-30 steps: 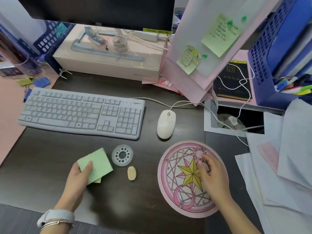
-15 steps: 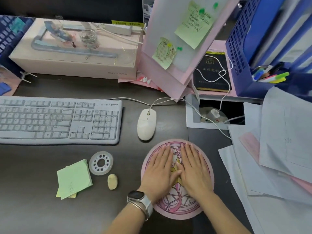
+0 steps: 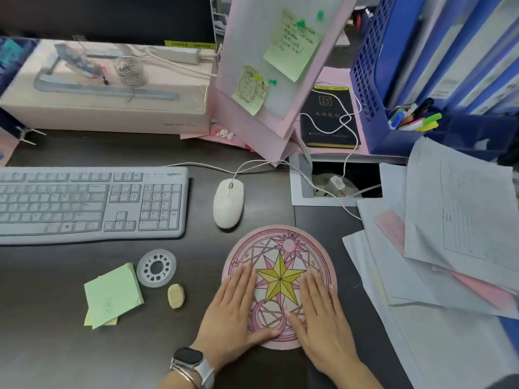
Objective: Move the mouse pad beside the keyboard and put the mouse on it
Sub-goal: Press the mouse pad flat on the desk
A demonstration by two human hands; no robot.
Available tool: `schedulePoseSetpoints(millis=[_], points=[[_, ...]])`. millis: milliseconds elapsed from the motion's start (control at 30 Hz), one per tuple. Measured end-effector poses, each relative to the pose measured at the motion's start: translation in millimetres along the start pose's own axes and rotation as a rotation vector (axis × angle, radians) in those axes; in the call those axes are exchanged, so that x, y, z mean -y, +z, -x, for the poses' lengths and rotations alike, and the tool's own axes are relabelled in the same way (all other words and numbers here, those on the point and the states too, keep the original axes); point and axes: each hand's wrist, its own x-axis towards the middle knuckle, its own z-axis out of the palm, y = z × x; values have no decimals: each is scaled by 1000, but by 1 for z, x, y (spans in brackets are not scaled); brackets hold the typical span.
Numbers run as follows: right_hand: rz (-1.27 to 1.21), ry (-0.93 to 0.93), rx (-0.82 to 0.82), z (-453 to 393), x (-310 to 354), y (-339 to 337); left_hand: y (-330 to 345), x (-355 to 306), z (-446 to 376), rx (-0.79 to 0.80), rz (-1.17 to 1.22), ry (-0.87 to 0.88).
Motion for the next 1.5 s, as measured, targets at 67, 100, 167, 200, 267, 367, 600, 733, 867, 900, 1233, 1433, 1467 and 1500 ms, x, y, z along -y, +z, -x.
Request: schedulePoseSetpoints(millis=[67,100,167,200,267,367,600,733,867,900,1233,1433,1467,1500], points=[[39,2,-4,5,-5,2,0,3,3,22,25,7],[54,3,-7,7,-6,1,-1,3,4,25,27,8],[42,18,2,7,-6,0,-2,2,4,30,23,4],[39,32,15,7,-5,-2,-3,1,4,35,20,-1],[45,34,17,8,-4,-2,-2,2,5,31,9,-15],[49,12,20,10,-5,-1,-4,2,6,63,2,-11],[-330,67,-19,-37,41,-61,-64,7,-28,-288,547,-217],[-836,131,7,-98,86,-91,-100,34,-80,-410,1145,-468],[-1350,295,118,-147,110,-102,-112,56,-120,-288,1612,-594],[-1406,324,142,-155,113,-101,-112,57,-125,-299,1644,-575],[-1628,368,192,-142,93,-109,-98,30,-111,-168,1791,-427],[-1620,393,123,-75,68,-109,-72,-10,-66,-87,1765,-382],[-1618,410,134,-66,67,-107,-68,-15,-59,-92,1767,-388],[-1595,460,137,-56,64,-106,-70,-20,-51,-94,1771,-359]])
